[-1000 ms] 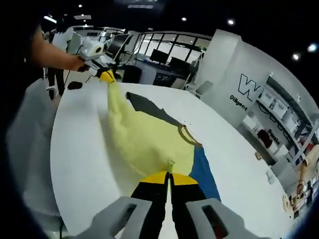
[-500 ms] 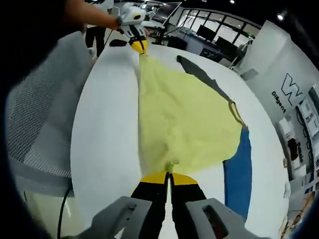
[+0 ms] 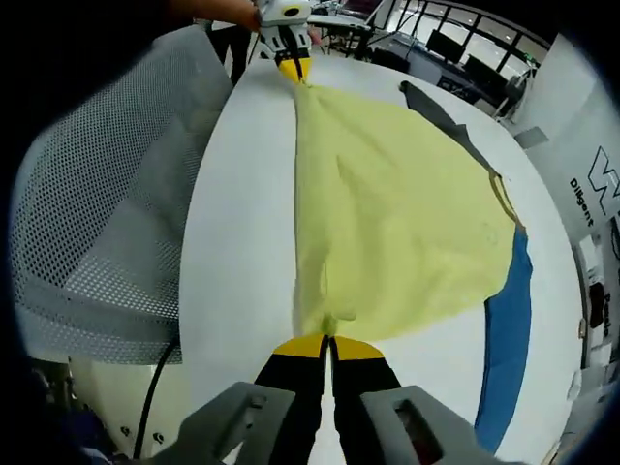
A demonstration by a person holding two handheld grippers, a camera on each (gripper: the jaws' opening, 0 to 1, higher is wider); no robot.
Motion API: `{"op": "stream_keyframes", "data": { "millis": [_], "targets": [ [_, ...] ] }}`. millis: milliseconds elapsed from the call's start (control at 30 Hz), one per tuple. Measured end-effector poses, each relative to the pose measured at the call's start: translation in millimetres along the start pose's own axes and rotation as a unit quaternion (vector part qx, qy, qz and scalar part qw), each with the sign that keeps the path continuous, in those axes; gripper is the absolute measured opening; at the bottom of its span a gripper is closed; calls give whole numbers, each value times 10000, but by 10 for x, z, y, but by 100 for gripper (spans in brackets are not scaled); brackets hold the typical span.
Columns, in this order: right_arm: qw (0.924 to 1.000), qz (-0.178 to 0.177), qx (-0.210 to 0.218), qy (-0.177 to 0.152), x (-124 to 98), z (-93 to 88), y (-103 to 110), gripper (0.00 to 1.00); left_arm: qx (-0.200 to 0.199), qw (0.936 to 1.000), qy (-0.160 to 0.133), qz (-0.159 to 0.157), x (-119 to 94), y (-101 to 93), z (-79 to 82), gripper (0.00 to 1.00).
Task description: Fold the garment on the visible template until the final outline fits inside the template.
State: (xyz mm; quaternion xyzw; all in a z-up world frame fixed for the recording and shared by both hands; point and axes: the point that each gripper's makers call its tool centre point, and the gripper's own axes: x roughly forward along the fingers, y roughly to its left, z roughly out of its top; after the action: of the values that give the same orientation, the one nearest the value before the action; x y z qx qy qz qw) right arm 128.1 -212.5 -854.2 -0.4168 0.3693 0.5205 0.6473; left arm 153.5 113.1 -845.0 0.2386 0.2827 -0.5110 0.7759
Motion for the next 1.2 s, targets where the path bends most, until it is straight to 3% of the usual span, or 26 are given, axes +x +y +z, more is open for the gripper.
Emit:
{"op": "stream_keyframes", "data": {
  "millis": [300,733,833,1000,1200],
  "targets": [
    [9997,175,-109,122,-10,-26,252,0,-54,9999,-136,-38,-89,-267,-61,0],
    [9986,417,-216,231,-40,-56,521,0,220,9994,-254,-76,-123,-301,-201,0],
    [9979,467,-306,313,-25,-92,476,0,187,9988,-423,-157,-144,-338,-165,0],
    [9978,433,-373,348,14,-110,402,0,576,9980,-236,-125,-52,-324,-247,0],
    [9974,415,-398,424,-47,-134,357,0,476,9984,-211,-206,24,-244,-222,0]
  ]
}}
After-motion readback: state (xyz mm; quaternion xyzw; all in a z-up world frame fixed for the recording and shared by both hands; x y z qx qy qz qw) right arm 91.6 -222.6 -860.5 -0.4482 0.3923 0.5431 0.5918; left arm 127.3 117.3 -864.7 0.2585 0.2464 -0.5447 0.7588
